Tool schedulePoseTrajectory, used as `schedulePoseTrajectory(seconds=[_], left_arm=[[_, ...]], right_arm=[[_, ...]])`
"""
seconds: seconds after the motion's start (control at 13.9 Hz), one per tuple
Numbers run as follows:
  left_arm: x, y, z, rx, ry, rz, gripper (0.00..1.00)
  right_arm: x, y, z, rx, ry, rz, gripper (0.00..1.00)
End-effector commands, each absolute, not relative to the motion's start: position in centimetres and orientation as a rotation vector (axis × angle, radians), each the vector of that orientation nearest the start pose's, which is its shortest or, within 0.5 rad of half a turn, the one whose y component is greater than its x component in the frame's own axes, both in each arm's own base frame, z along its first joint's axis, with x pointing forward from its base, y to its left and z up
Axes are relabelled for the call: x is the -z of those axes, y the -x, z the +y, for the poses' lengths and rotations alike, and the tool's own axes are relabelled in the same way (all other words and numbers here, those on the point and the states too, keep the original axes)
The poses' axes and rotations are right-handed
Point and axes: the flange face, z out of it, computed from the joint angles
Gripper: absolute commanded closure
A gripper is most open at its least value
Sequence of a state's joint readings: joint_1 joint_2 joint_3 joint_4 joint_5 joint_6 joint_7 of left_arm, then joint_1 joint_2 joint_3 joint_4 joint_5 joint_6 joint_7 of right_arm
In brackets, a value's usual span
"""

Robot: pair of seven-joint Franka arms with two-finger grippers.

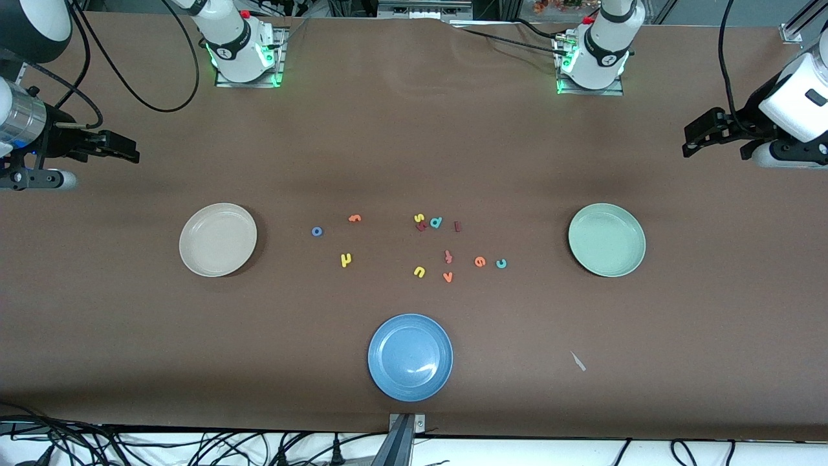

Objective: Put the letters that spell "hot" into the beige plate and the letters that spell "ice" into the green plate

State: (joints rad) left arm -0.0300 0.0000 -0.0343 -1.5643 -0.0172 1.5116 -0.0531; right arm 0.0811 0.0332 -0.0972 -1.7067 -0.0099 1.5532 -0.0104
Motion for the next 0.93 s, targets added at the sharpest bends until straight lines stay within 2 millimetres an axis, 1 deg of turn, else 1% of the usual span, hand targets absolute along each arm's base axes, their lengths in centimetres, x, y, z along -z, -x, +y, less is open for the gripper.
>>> schedulePoseTrajectory(seconds=[0.0, 0.07, 0.22, 0.86], left_arm=[[-62.79, -55.05, -3.53, -0.090, 3.175, 0.035, 0.00], [-62.78, -55.05, -3.51, -0.090, 3.173, 0.037, 0.00], [-62.70, -55.09, -3.60, -0.092, 3.173, 0.098, 0.00], [-62.78, -55.05, -3.61, -0.089, 3.175, 0.103, 0.00]], right_arm=[[-54.44, -55.42, -1.12, -0.296, 3.153, -0.005, 0.00], [-54.44, -55.42, -1.10, -0.296, 3.151, -0.004, 0.00], [-54.44, -55.42, -1.10, -0.296, 3.151, -0.002, 0.00], [-54.44, -55.42, -1.12, -0.296, 3.153, -0.002, 0.00]])
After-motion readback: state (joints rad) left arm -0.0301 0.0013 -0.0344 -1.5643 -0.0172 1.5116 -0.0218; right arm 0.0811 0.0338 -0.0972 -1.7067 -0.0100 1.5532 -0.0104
